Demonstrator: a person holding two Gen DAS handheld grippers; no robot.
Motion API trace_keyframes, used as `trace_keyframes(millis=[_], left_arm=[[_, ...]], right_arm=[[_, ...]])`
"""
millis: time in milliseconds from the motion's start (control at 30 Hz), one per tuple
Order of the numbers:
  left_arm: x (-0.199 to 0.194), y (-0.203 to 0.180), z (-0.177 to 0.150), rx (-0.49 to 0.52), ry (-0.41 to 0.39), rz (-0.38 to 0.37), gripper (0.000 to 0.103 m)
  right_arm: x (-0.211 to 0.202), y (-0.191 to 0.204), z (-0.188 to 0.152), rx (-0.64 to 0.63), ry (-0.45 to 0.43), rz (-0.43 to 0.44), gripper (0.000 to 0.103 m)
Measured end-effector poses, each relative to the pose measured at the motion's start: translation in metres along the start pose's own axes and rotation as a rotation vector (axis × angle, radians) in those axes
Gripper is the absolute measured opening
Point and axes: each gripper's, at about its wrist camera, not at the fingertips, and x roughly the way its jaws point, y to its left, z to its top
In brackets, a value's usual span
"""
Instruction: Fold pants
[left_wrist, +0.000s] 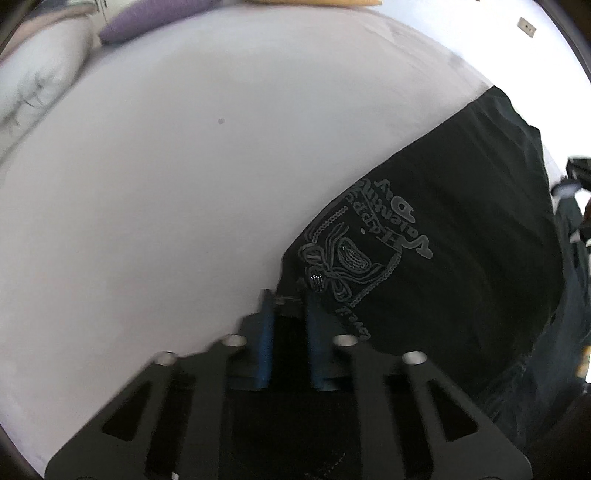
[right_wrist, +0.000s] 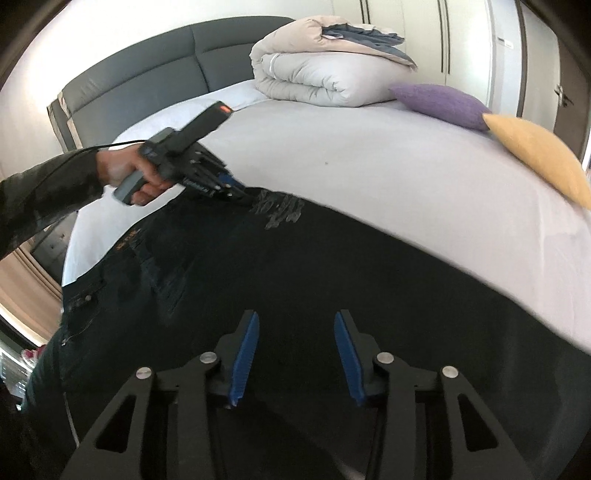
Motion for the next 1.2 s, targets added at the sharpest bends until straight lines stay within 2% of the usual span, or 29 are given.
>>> trace_keyframes(millis=[133,267,367,500,600,667,767,1000,1133,1200], left_arm=[[-0.035,-0.035,-0.023,0.059,-0.142,0.13,0.007],[-0.073,-0.07,-0.056,0.08,-0.255,0.188,0.007],[-0.086,-0.082,-0.073,0.088,-0.298,0.189,0.007],[-0.092,-0.087,-0.089,0.094,-0.319,0.193,0.007],[-0.088,-0.09,-0.088,0.089,-0.328,0.186,0.007],[-0.087,-0.096,-0.088,0.085,-0.334,0.181,0.007],[-0.088,-0.094,-0.087,0.075,-0.341,0.18,0.007],[-0.108,-0.108,-0.112,0.028,-0.366,0.162,0.007],[-0.124,-0.123,-0.135,0.005,-0.374,0.147,0.007],[-0.129,-0.132,-0.151,-0.004,-0.367,0.142,0.007]], right_arm=[[0.017,0.001,0.036,-0.085,0.011,-0.03,0.045],[0.042,0.005,0.067,-0.148,0.035,-0.053,0.045],[0.065,0.012,0.083,-0.211,0.068,-0.084,0.045],[0.091,0.022,0.095,-0.29,0.105,-0.124,0.046],[0.107,0.024,0.098,-0.307,0.16,-0.103,0.045],[0.116,0.026,0.098,-0.294,0.218,-0.08,0.009],[0.111,0.029,0.096,-0.283,0.211,-0.083,0.006],[0.087,0.056,0.093,-0.211,0.141,-0.086,0.005],[0.08,0.099,0.073,-0.186,0.104,-0.002,0.005],[0.083,0.123,0.056,-0.237,0.115,-0.006,0.005]])
